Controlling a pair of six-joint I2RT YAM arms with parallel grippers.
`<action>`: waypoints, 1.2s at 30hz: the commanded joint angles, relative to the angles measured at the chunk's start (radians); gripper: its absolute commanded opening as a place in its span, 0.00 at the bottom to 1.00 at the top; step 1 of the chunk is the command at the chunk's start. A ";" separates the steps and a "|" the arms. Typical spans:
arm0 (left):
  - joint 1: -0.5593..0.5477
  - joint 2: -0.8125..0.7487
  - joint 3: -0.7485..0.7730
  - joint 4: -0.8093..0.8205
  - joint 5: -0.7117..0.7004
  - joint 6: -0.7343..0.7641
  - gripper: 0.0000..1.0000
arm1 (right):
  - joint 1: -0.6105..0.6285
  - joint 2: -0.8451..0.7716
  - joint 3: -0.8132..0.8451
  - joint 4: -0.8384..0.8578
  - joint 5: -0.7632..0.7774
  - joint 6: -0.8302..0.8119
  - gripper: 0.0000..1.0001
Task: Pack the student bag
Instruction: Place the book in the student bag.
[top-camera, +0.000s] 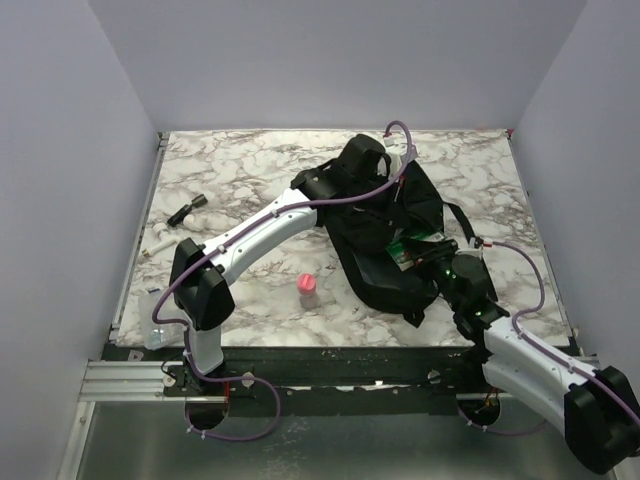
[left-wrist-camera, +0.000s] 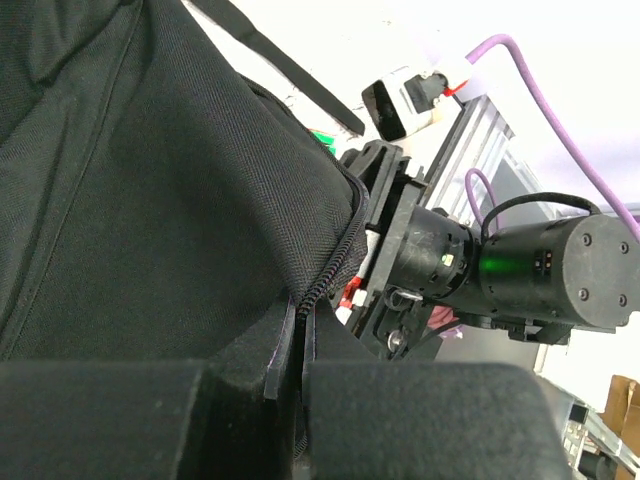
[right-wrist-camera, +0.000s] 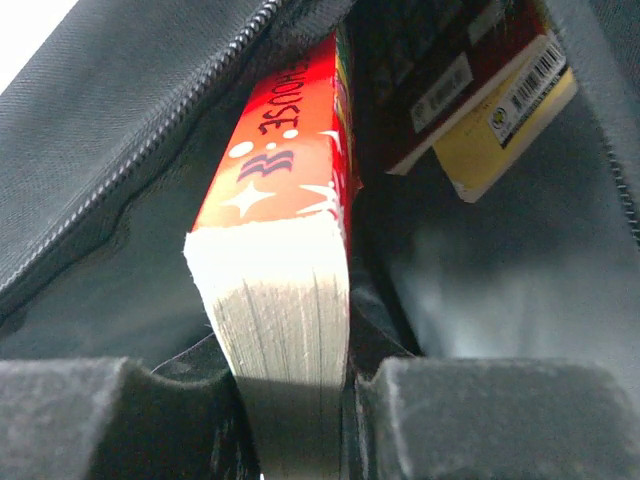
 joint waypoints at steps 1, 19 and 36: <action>0.007 -0.056 0.004 0.018 0.066 0.011 0.00 | -0.001 -0.113 -0.015 0.133 0.033 0.007 0.00; 0.022 -0.053 0.009 0.010 0.108 0.011 0.00 | 0.000 0.470 0.023 0.734 0.059 -0.165 0.30; 0.028 -0.069 -0.051 0.012 0.096 0.028 0.00 | 0.000 0.178 0.104 -0.243 -0.179 -0.147 0.85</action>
